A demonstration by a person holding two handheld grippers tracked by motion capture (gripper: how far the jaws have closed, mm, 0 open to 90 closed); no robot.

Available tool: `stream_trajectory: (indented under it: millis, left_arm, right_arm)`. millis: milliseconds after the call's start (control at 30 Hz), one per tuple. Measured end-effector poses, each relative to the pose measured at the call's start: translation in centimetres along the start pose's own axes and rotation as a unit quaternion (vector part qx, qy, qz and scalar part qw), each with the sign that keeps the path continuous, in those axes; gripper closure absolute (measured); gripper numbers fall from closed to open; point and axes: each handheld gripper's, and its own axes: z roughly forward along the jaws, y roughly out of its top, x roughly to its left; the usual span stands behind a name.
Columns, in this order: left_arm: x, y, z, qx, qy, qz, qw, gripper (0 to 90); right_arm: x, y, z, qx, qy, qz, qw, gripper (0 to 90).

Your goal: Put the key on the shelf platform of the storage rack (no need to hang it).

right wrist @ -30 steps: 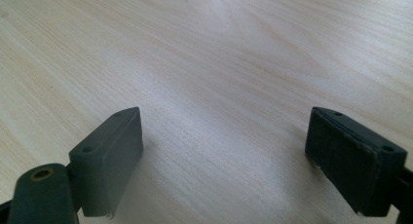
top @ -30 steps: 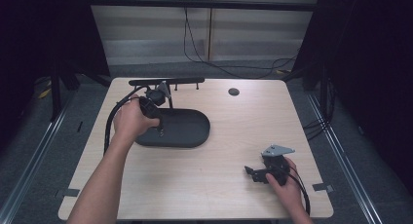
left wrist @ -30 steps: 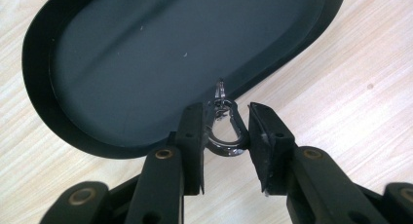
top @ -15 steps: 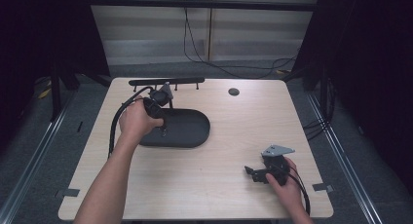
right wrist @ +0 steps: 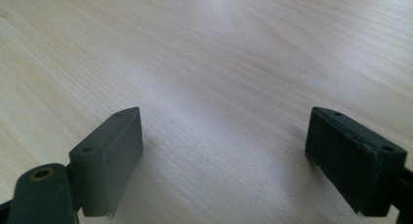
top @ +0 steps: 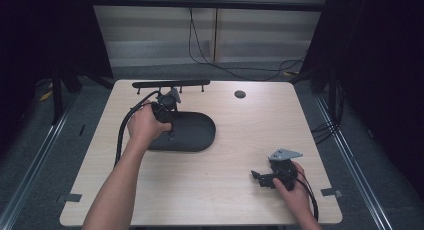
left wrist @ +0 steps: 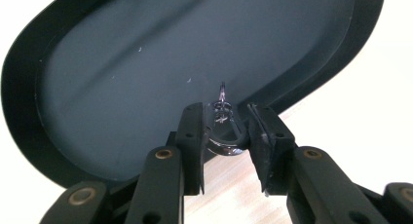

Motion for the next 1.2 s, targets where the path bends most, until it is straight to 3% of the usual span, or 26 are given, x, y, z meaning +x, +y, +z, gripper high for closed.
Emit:
stream_trajectory:
  millis: [200,467,667,1200]
  left_arm:
    - [0.2,0.1,0.8,0.001,-0.003,-0.006,1.0000,68.0]
    - [0.3,0.2,1.7,0.006,0.009,-0.010,0.9999,68.0]
    - [0.3,0.3,1.9,-0.007,0.017,-0.008,0.9998,68.0]
    - [0.6,0.5,2.7,-0.011,0.025,-0.011,0.9996,67.8]
  right_arm:
    - [0.0,0.0,0.0,0.000,0.000,0.000,1.0000,13.4]
    - [0.0,0.0,0.0,0.000,0.000,0.000,1.0000,13.4]
    - [0.0,0.0,0.0,0.000,0.000,0.000,1.0000,13.4]
    - [0.0,0.0,0.0,0.000,0.000,0.000,1.0000,13.4]
